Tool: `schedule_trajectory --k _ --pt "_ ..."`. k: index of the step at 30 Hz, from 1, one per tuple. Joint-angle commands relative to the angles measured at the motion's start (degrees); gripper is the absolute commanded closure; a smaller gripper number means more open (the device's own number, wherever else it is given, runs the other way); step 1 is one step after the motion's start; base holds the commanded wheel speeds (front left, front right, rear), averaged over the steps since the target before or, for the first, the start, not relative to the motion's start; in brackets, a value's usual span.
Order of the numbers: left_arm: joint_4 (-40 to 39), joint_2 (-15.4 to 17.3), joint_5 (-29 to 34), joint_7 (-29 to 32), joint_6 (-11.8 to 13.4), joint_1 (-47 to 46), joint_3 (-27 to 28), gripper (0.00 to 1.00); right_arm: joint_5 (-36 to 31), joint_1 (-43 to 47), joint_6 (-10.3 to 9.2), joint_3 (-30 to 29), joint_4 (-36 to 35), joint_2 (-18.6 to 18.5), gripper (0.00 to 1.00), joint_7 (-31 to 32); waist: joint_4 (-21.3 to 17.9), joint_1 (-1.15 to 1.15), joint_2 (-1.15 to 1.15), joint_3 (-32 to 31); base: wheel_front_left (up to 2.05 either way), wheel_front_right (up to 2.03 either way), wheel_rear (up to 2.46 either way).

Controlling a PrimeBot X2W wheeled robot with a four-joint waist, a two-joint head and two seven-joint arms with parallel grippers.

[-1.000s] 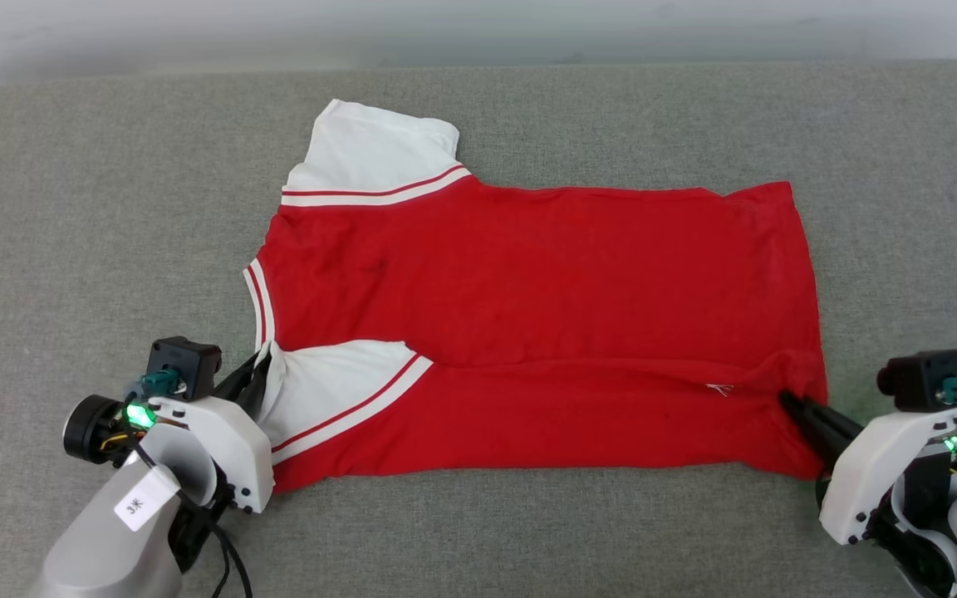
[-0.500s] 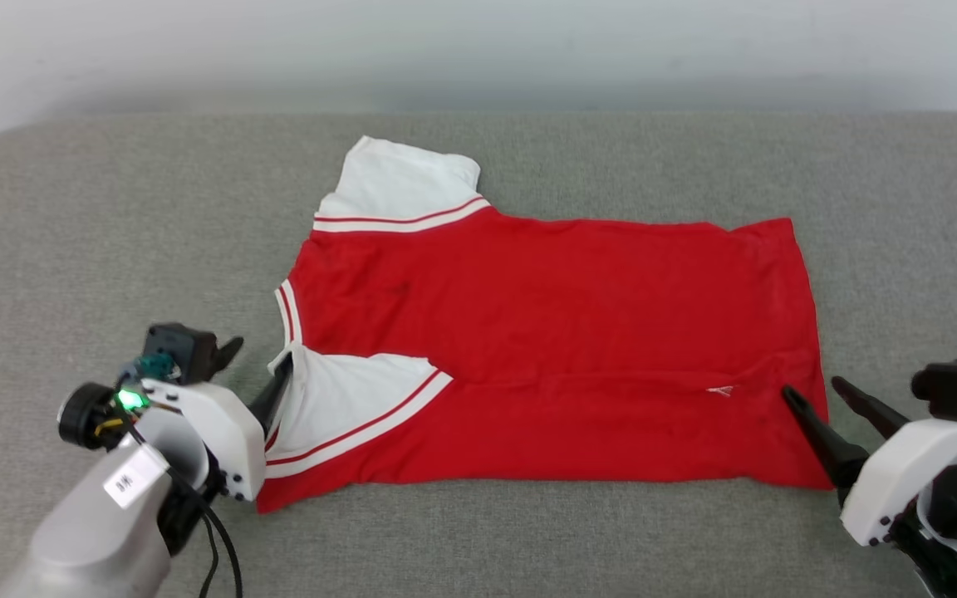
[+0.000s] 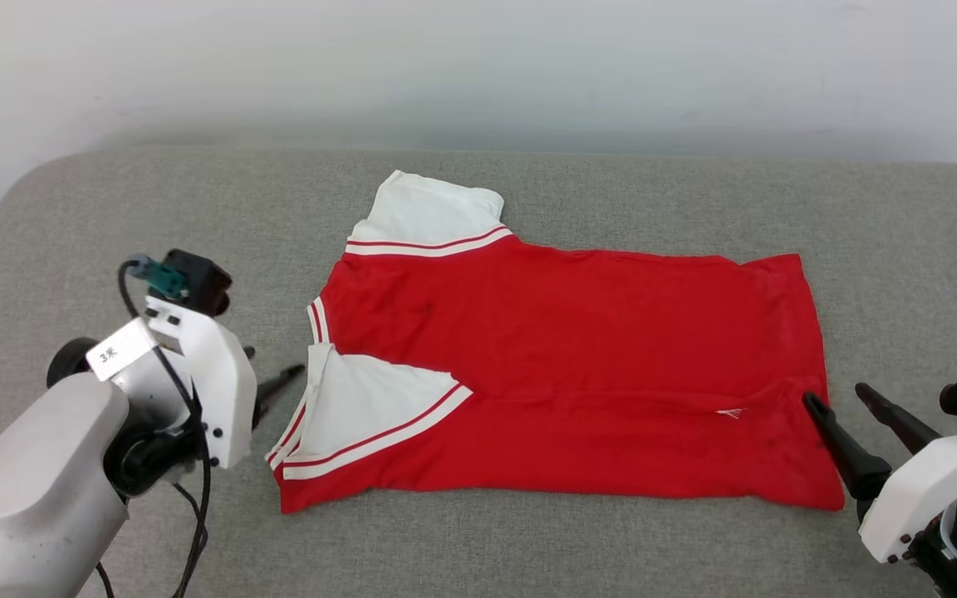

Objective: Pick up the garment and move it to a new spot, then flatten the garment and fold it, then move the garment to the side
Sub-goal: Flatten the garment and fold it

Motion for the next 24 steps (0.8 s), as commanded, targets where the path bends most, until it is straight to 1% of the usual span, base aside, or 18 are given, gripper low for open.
schedule_trajectory --k 1,2,5,6,8,11,17,24 --pt "-0.46 0.15 -0.76 1.33 -0.03 -0.68 -0.26 0.00 -0.35 0.53 -0.07 -0.23 -0.31 0.49 0.00 0.35 -0.04 0.01 0.00 0.00 0.00 0.00 0.00" --pt "-1.79 0.68 -2.82 6.21 -0.04 -1.15 -0.86 0.00 -0.94 0.68 -0.07 -0.78 -1.28 0.88 0.00 0.92 -0.16 0.01 0.00 0.12 0.00 0.00 0.00" --pt "-2.80 1.24 -3.84 11.62 0.05 -1.09 -2.43 0.00 -1.62 0.85 -0.07 -1.32 -2.23 1.47 0.00 1.78 -0.55 0.01 0.00 0.47 0.00 0.00 0.00" --pt "-2.80 1.24 -3.84 11.62 0.05 -1.09 -2.43 0.00 -1.62 0.85 -0.07 -1.32 -2.23 1.47 0.00 1.78 -0.55 0.01 0.00 0.47 0.00 0.00 0.00" --pt "-2.94 1.10 -4.36 14.25 0.15 -0.54 -3.47 0.00 -2.01 0.90 -0.07 -1.54 -2.89 1.85 0.00 2.23 -0.92 0.01 0.00 0.77 0.00 0.00 0.00" --pt "-2.21 0.90 -4.61 16.56 0.37 0.54 -4.70 0.00 -2.43 0.68 -0.07 -1.62 -3.56 2.35 0.00 2.89 -1.56 0.01 0.00 1.30 0.00 0.00 0.00" --pt "0.81 1.12 -3.27 16.56 0.79 2.04 -6.30 0.00 -2.64 -0.31 -0.07 -1.46 -4.56 2.98 0.00 3.79 -3.02 0.01 0.00 2.72 0.00 0.00 0.00" --pt "5.93 -0.84 -3.24 14.11 1.28 4.41 -6.96 0.00 -2.88 -1.17 -0.07 -1.09 -4.89 3.40 0.00 4.20 -3.84 0.01 0.00 4.72 0.00 0.00 0.00"
